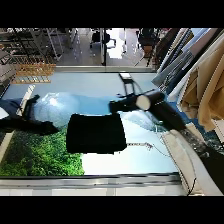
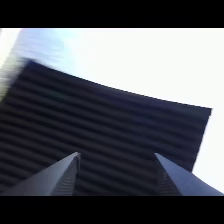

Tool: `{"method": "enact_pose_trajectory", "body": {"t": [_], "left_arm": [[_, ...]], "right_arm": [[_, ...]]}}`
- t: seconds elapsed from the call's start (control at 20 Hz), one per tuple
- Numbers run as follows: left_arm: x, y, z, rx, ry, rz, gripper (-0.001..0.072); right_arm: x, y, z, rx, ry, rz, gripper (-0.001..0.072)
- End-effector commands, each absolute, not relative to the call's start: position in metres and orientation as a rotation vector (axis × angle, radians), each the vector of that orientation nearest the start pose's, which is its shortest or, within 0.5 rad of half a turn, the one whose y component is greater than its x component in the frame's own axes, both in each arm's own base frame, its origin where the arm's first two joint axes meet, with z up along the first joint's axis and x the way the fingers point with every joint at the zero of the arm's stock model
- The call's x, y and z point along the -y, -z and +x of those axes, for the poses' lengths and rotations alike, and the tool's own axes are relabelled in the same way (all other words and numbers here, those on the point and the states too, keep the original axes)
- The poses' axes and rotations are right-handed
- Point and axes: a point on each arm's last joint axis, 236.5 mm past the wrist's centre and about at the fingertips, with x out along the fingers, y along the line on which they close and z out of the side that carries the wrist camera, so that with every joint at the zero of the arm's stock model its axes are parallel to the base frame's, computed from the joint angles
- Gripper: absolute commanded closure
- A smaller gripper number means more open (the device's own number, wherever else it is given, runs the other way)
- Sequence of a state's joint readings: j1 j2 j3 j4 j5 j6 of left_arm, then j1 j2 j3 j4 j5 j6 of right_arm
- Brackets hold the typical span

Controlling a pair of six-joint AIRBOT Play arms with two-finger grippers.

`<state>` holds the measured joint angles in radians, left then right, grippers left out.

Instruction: Fold the clothes and pants, and hang the long-sleeved shirts on hangers.

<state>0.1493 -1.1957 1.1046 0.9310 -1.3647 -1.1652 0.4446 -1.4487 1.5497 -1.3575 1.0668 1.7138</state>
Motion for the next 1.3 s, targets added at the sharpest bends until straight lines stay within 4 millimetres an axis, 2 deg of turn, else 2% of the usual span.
{"method": "enact_pose_trajectory", "body": {"t": [0.0,0.1,0.2,0.35,0.45,0.55,0.75,0.8,0.85,0.9,0.95,1.05,1.1,1.15,1.25], "left_arm": [[0.126,-0.016,0.362,-1.235,0.608,-0.312,0.0684],[0.138,0.020,0.365,-1.305,0.611,-0.314,0.0684],[0.146,0.056,0.358,-1.409,0.620,-0.331,0.0684],[0.150,0.092,0.337,-1.560,0.643,-0.370,0.0684],[0.151,0.098,0.327,-1.611,0.660,-0.382,0.0684],[0.151,0.095,0.326,-1.611,0.664,-0.381,0.0684],[0.152,0.092,0.320,-1.630,0.681,-0.384,0.0684],[0.153,0.091,0.318,-1.638,0.687,-0.385,0.0684],[0.153,0.091,0.316,-1.645,0.692,-0.386,0.0684],[0.153,0.089,0.313,-1.654,0.700,-0.387,0.0684],[0.154,0.087,0.311,-1.659,0.708,-0.385,0.0684],[0.155,0.068,0.301,-1.664,0.755,-0.368,0.0684],[0.155,0.054,0.297,-1.651,0.779,-0.353,0.0684],[0.155,0.036,0.294,-1.615,0.808,-0.323,0.0685],[0.155,0.001,0.290,-1.527,0.829,-0.270,0.0684]], "right_arm": [[-0.196,-0.069,0.384,-1.285,-0.532,0.260,0.0063],[-0.181,-0.034,0.378,-1.346,-0.505,0.374,0.0055],[-0.175,0.000,0.383,-1.365,-0.466,0.460,0.0034],[-0.199,0.033,0.391,-1.399,-0.546,0.580,0.0015],[-0.213,0.054,0.396,-1.432,-0.584,0.653,0.0015],[-0.234,0.065,0.394,-1.476,-0.668,0.716,0.0015],[-0.283,0.082,0.375,-1.603,-0.792,0.713,0.0016],[-0.299,0.079,0.372,-1.605,-0.826,0.705,0.0028],[-0.311,0.076,0.371,-1.590,-0.849,0.682,0.0144],[-0.322,0.068,0.370,-1.578,-0.880,0.656,0.0428],[-0.329,0.058,0.370,-1.563,-0.911,0.633,0.0665],[-0.331,0.029,0.374,-1.516,-0.956,0.581,0.0675],[-0.325,0.011,0.380,-1.476,-0.960,0.557,0.0676],[-0.313,-0.012,0.388,-1.421,-0.939,0.542,0.0676],[-0.274,-0.063,0.405,-1.295,-0.877,0.527,0.0676]]}}
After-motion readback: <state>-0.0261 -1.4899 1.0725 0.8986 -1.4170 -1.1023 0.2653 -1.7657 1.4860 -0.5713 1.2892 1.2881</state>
